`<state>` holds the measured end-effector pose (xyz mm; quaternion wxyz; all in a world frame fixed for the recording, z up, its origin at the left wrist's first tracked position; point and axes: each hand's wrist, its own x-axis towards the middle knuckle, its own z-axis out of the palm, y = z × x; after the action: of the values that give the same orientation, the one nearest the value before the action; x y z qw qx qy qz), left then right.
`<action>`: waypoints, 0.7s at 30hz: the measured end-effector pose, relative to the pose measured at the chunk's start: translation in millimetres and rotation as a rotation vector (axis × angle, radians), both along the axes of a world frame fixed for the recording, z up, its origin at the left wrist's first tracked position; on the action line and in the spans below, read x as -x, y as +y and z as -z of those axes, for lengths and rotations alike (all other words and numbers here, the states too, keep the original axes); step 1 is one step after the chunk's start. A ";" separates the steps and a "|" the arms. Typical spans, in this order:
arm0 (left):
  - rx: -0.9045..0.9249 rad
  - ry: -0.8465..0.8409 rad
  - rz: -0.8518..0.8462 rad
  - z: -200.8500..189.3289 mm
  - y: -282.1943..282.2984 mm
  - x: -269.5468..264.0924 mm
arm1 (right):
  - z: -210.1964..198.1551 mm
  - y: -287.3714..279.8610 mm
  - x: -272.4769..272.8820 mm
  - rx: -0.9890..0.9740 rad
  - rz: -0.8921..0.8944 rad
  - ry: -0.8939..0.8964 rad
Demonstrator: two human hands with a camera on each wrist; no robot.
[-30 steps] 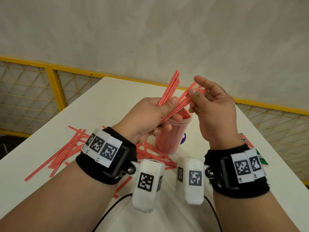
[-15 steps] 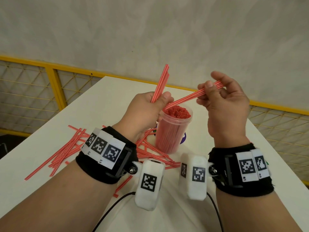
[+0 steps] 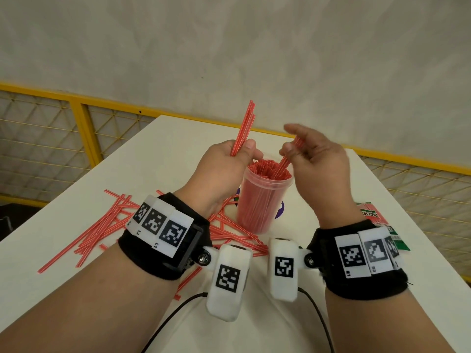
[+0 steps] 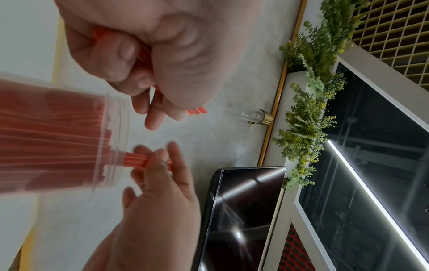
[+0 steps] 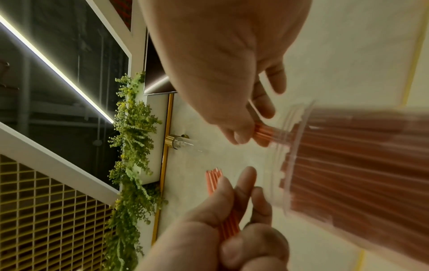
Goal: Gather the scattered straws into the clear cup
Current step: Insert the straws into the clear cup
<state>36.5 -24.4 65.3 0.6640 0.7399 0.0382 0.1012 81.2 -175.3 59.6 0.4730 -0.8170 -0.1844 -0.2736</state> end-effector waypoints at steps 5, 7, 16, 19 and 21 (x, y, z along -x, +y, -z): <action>0.024 -0.033 0.011 1.1 1.2 -2.1 | 6.1 4.6 -2.2 0.478 -0.056 0.257; 0.022 -0.042 0.007 2.5 2.2 -3.5 | 1.8 1.2 -1.3 0.377 -0.078 0.260; 0.030 -0.036 0.008 5.1 4.8 -7.0 | -0.6 -9.3 -2.1 0.144 -0.151 0.344; 0.058 -0.036 0.004 6.4 7.4 -9.9 | -4.8 -11.7 -0.4 0.095 -0.182 0.365; 0.096 -0.018 0.015 7.2 7.1 -10.9 | -3.0 -9.6 2.1 0.194 -0.243 0.435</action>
<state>47.4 -17.2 58.1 0.6997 0.7065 0.0316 0.1011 79.1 -184.9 62.6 0.4502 -0.8700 -0.2005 -0.0136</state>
